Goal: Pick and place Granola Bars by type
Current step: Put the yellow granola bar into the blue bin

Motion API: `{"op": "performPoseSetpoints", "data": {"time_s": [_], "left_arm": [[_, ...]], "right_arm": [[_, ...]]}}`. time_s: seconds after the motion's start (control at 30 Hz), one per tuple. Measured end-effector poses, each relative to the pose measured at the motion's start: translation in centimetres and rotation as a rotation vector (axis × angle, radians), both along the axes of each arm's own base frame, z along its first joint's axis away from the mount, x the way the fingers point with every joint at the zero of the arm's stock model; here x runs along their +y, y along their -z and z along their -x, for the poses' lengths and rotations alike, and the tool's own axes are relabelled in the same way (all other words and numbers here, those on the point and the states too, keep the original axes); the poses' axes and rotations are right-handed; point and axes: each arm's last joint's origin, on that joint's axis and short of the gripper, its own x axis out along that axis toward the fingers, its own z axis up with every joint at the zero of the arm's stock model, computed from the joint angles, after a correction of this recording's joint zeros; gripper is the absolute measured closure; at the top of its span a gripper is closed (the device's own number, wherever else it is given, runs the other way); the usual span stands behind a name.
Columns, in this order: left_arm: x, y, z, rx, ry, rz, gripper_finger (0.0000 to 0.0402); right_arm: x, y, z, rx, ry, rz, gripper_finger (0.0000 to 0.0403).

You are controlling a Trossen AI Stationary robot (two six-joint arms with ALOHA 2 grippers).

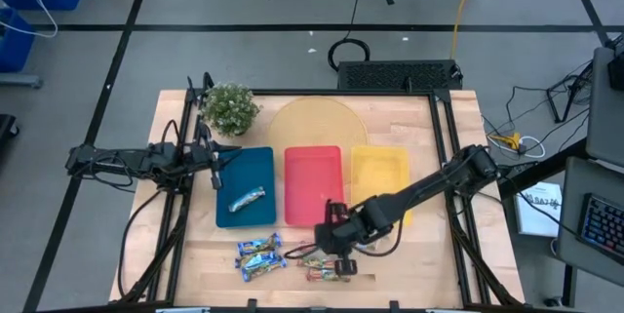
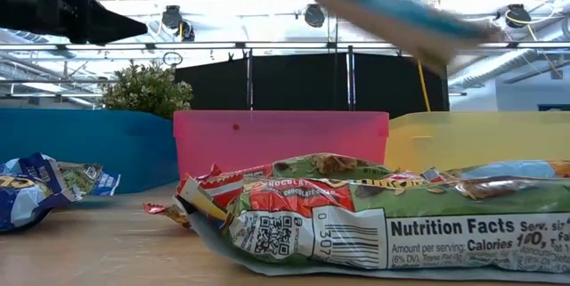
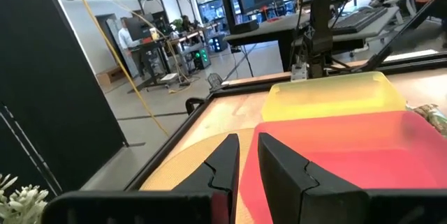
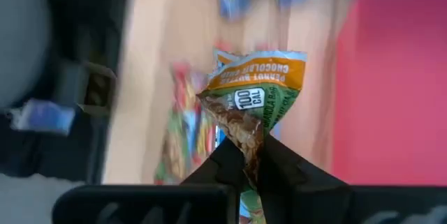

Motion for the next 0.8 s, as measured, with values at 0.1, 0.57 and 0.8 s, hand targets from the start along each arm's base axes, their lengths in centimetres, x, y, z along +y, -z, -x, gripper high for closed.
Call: {"op": "performPoseSetpoints", "data": {"time_s": [0.1, 0.57, 0.8], "left_arm": [[0.0, 0.1, 0.0, 0.010, 0.000, 0.010, 0.0339], [0.4, -0.1, 0.2, -0.012, -0.166, 0.014, 0.0339], [0.7, 0.0, 0.3, -0.004, -0.264, 0.000, 0.0339]], "right_arm": [[-1.1, -3.0, -1.4, -0.125, -0.021, 0.038, 0.0384], [-9.9, -1.0, -12.2, -0.172, -0.116, 0.149, 0.0385], [-12.8, -1.1, -15.1, -0.368, -0.144, 0.227, 0.0386]]}}
